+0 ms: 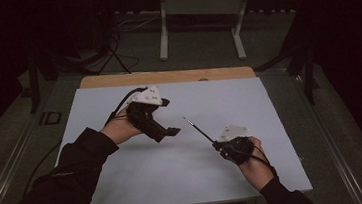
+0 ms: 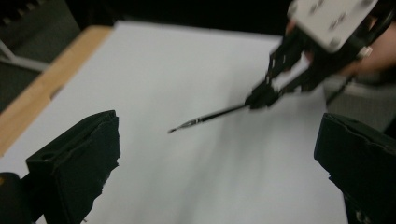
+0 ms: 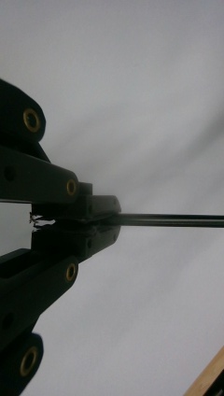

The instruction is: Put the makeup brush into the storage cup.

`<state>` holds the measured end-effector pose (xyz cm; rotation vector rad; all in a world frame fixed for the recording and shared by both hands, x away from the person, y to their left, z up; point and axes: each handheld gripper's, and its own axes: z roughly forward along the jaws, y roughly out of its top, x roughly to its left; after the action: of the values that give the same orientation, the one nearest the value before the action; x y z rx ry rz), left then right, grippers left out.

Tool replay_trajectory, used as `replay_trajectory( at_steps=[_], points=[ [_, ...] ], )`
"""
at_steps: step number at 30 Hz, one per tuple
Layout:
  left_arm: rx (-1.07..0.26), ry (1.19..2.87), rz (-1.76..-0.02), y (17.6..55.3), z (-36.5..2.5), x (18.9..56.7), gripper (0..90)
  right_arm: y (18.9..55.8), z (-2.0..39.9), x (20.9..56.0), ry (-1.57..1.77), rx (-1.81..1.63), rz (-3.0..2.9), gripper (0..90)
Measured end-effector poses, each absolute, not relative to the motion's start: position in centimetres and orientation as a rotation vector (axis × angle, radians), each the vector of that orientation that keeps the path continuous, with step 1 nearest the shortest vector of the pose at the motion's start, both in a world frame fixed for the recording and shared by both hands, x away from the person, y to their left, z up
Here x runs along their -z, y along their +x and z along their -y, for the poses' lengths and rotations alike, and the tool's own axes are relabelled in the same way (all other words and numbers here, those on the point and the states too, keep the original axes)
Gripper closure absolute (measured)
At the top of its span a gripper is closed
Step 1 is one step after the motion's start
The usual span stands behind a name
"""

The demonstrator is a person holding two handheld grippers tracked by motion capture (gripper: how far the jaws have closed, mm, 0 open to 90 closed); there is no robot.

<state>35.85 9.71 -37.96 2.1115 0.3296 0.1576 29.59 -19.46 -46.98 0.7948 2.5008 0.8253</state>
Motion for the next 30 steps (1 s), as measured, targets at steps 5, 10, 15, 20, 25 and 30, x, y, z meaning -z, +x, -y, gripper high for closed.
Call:
replay_trajectory(
  at_steps=[5, 10, 15, 20, 25, 30],
  points=[
    [-0.25, 2.006, -0.393, 34.9, -10.4, 38.4, 1.2, 29.9, 20.2, 46.9, 0.92, -0.939, -2.501, 86.0],
    [-0.249, 1.945, -0.457, 33.7, -11.0, 39.4, 1.6, 29.9, 20.9, 46.9, 1.039, -1.108, -2.486, 85.9],
    [-0.19, 1.875, -0.562, 33.6, -11.5, 40.9, 1.6, 30.2, 21.9, 47.1, 1.186, -1.329, -2.465, 85.9],
    [-0.102, 1.821, -0.626, 33.7, -11.1, 42.5, 1.6, 30.3, 22.3, 47.4, 1.244, -1.457, -2.437, 85.9],
    [-0.044, 1.758, -0.678, 34.0, -10.1, 43.8, 1.6, 30.7, 22.7, 48.2, 1.365, -1.607, -2.42, 85.9],
    [0.048, 1.692, -0.744, 34.6, -9.0, 45.3, 1.6, 30.8, 23.1, 49.0, 1.426, -1.664, -2.386, 85.9]
  ],
)
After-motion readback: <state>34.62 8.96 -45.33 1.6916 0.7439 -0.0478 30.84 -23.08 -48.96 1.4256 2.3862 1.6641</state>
